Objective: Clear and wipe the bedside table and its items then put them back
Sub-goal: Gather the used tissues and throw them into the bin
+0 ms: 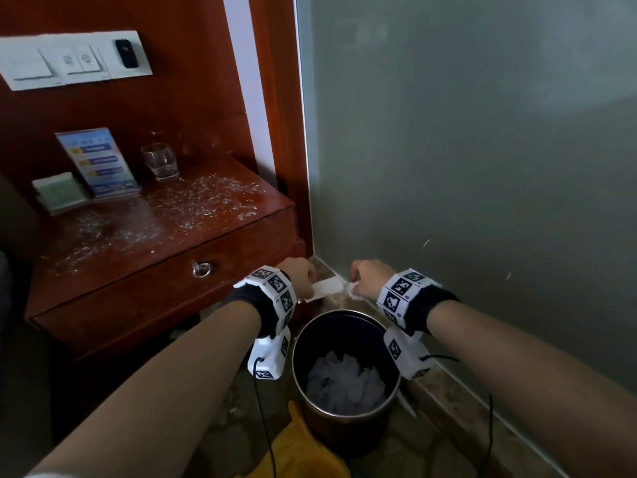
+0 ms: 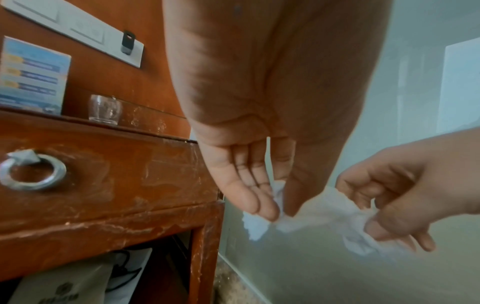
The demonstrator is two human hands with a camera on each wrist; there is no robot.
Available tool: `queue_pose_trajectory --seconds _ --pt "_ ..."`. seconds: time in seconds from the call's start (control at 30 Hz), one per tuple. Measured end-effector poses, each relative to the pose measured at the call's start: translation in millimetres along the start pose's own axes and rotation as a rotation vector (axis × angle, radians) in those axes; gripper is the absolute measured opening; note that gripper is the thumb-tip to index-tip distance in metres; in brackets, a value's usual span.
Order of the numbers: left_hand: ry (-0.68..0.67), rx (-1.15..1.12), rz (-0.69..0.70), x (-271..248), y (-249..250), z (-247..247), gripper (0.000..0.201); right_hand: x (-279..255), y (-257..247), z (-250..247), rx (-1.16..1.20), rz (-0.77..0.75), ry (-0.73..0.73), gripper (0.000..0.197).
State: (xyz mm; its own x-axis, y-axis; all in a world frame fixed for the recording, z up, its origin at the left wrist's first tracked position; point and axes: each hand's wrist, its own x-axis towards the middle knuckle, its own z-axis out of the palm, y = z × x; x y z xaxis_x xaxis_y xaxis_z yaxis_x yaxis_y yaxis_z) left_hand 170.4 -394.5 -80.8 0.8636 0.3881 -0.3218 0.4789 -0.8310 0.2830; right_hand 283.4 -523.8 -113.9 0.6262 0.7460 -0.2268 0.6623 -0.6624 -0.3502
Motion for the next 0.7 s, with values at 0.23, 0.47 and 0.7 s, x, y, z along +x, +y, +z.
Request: queue_pose_trajectory --seconds 0.23,0.47,0.7 --pt "-0.127 -0.003 -0.007 16.7 2.8 25.7 0.03 6.6 16.9 22.3 -0.011 0.016 -0.09 0.027" --pt "-0.308 0.012 0.021 28.1 -0.7 38.7 0.03 23.1 21.0 34.2 -0.11 0.033 -0.219 0.027" --pt "-0.247 0.074 0.04 24.5 -15.4 38.9 0.035 31.3 10.6 34.7 -0.152 0.06 -0.142 0.021"
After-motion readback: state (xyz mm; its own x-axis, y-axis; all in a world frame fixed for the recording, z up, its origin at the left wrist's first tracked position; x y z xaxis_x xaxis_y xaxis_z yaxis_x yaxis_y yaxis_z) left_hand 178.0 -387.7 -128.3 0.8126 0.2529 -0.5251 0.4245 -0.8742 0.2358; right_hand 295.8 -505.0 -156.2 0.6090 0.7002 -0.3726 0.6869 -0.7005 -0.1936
